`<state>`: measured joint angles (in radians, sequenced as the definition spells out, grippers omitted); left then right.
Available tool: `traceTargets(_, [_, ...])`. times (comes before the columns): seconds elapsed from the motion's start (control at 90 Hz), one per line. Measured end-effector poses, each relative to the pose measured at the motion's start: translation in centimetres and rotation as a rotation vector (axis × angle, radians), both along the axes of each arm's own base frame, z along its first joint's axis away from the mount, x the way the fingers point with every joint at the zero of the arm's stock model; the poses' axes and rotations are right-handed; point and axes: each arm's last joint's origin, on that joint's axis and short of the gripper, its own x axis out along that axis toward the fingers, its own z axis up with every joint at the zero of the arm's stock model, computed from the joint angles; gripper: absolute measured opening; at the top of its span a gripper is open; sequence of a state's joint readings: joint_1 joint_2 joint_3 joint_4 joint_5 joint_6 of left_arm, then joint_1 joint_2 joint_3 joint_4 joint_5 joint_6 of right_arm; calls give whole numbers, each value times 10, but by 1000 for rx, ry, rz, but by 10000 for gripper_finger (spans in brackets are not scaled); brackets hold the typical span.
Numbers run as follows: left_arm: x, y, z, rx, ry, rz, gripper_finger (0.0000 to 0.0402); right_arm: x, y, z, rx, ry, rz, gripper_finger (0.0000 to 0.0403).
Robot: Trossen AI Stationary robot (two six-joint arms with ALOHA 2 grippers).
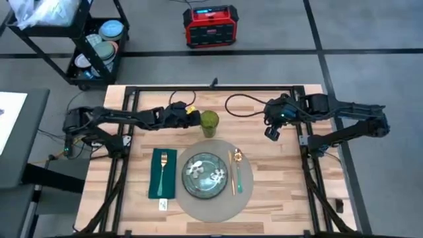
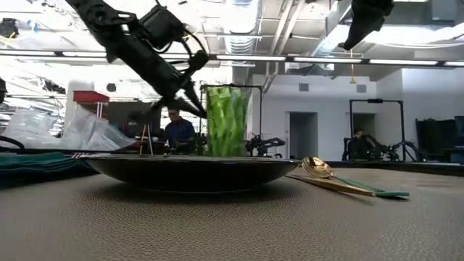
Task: Set table place
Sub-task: Put the green cup to the top right of the gray tablemat, then return to Home Position
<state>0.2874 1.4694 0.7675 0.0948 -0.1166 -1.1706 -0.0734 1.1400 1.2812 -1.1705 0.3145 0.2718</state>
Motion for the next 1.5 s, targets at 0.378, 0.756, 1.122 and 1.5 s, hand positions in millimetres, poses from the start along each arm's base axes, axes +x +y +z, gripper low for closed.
traceTargets(0.378, [61,19,9,38,-40,-91,0,0,0,0,-1,7,2,0])
traceTargets(0.756, [110,44,9,57,-75,-137,0,-3,0,-2,2,34,-1,0])
traceTargets(1.122, [151,57,18,91,-120,-243,0,-3,0,-2,10,29,-16,0])
traceTargets(1.5, [54,64,102,187,284,-309,0,-20,3,5,-121,14,-55,0])
